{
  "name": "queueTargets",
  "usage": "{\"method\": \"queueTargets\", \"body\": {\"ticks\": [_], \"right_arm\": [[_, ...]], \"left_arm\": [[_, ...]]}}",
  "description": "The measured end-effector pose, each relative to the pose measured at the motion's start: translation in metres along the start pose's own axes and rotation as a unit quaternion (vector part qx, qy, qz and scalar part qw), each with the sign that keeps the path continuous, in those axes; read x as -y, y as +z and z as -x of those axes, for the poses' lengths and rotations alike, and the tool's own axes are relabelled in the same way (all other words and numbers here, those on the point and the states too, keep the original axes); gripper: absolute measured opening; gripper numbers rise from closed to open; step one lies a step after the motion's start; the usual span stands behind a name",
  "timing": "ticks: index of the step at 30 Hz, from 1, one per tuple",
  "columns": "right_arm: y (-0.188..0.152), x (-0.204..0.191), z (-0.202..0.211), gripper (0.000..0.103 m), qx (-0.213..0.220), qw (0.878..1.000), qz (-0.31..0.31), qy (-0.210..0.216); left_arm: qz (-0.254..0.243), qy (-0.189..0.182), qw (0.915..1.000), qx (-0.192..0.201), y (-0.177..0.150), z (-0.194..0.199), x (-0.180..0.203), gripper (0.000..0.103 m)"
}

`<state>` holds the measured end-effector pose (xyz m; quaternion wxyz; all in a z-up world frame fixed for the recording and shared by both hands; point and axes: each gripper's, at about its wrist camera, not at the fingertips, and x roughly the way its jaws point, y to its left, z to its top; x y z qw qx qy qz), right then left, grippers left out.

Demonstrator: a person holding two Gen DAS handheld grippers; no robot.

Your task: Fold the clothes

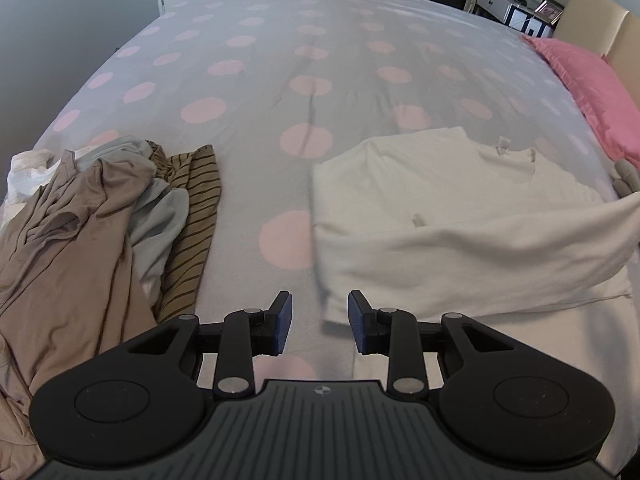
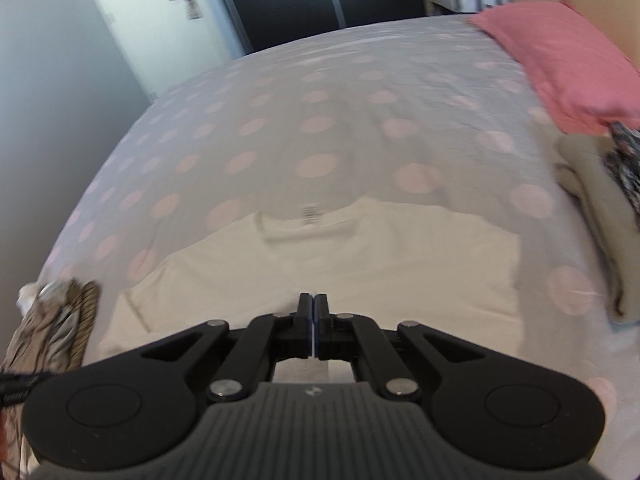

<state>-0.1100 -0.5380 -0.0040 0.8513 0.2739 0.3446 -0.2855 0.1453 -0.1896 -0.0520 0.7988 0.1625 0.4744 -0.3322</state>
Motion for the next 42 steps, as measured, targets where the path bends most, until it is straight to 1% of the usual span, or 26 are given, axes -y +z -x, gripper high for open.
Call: {"method": "queueTargets", "body": {"ticks": [4, 7, 10, 13, 17, 19, 20, 21, 22, 24, 26, 27, 28, 29, 31, 33, 34, 35, 36, 40, 42], "right_arm": [[0.014, 0.03, -0.006, 0.0, 0.016, 0.999, -0.031, -0.042], [0.018, 0.048, -0.021, 0.0, 0.002, 0.996, -0.052, -0.071], [0.022, 0.067, -0.036, 0.0, -0.012, 0.992, -0.072, -0.099], [0.021, 0.082, -0.046, 0.0, -0.015, 0.987, -0.085, -0.135], [0.019, 0.096, -0.062, 0.001, -0.033, 0.979, -0.085, -0.184], [0.016, 0.099, -0.07, 0.007, -0.045, 0.975, -0.086, -0.201], [0.015, 0.1, -0.073, 0.007, -0.051, 0.973, -0.086, -0.209], [0.015, 0.099, -0.073, 0.01, -0.049, 0.973, -0.086, -0.208], [0.016, 0.098, -0.074, 0.016, -0.047, 0.974, -0.086, -0.206], [0.016, 0.09, -0.072, 0.021, -0.041, 0.976, -0.076, -0.2], [0.015, 0.079, -0.073, 0.023, -0.042, 0.98, -0.057, -0.185], [0.014, 0.074, -0.075, 0.027, -0.046, 0.982, -0.046, -0.179], [0.012, 0.07, -0.076, 0.029, -0.05, 0.983, -0.035, -0.174], [0.009, 0.071, -0.078, 0.029, -0.057, 0.983, -0.034, -0.174], [0.005, 0.072, -0.082, 0.03, -0.071, 0.982, -0.033, -0.175], [0.0, 0.074, -0.085, 0.03, -0.084, 0.98, -0.031, -0.176], [-0.002, 0.075, -0.087, 0.03, -0.091, 0.98, -0.031, -0.176], [-0.004, 0.079, -0.087, 0.03, -0.093, 0.98, -0.038, -0.174], [-0.005, 0.085, -0.085, 0.031, -0.09, 0.981, -0.046, -0.168], [-0.009, 0.108, -0.078, 0.033, -0.076, 0.982, -0.076, -0.157], [-0.013, 0.118, -0.078, 0.033, -0.078, 0.983, -0.091, -0.136]], "left_arm": [[-0.014, 0.006, 0.9999, -0.004, -0.003, -0.004, 0.003, 0.029], [-0.03, 0.007, 0.9994, -0.012, -0.008, -0.013, 0.009, 0.029], [-0.062, 0.013, 0.9977, -0.024, -0.016, -0.027, 0.019, 0.029], [-0.094, 0.025, 0.9947, -0.034, -0.022, -0.042, 0.029, 0.029], [-0.119, 0.037, 0.9912, -0.045, -0.026, -0.06, 0.036, 0.029], [-0.12, 0.034, 0.9913, -0.042, -0.025, -0.066, 0.039, 0.029], [-0.123, 0.03, 0.9911, -0.04, -0.024, -0.068, 0.04, 0.029], [-0.126, 0.026, 0.9909, -0.038, -0.023, -0.07, 0.042, 0.029], [-0.133, 0.021, 0.9903, -0.035, -0.023, -0.072, 0.044, 0.029], [-0.152, 0.017, 0.9877, -0.034, -0.023, -0.076, 0.05, 0.029], [-0.173, 0.025, 0.9843, -0.026, -0.024, -0.081, 0.058, 0.029], [-0.181, 0.03, 0.9829, -0.021, -0.025, -0.083, 0.061, 0.029], [-0.185, 0.035, 0.982, -0.013, -0.024, -0.085, 0.063, 0.029], [-0.188, 0.036, 0.9815, -0.006, -0.024, -0.086, 0.065, 0.028], [-0.198, 0.034, 0.9796, 0.009, -0.024, -0.086, 0.069, 0.024], [-0.209, 0.035, 0.9771, 0.015, -0.025, -0.087, 0.072, 0.012], [-0.208, 0.036, 0.9773, 0.014, -0.025, -0.087, 0.072, 0.01], [-0.207, 0.037, 0.9775, 0.012, -0.026, -0.087, 0.071, 0.003], [-0.207, 0.038, 0.9776, 0.011, -0.026, -0.087, 0.071, 0.0], [-0.203, 0.041, 0.9782, 0.006, -0.027, -0.088, 0.07, 0.0], [-0.201, 0.043, 0.9786, 0.003, -0.027, -0.088, 0.07, 0.0]]}}
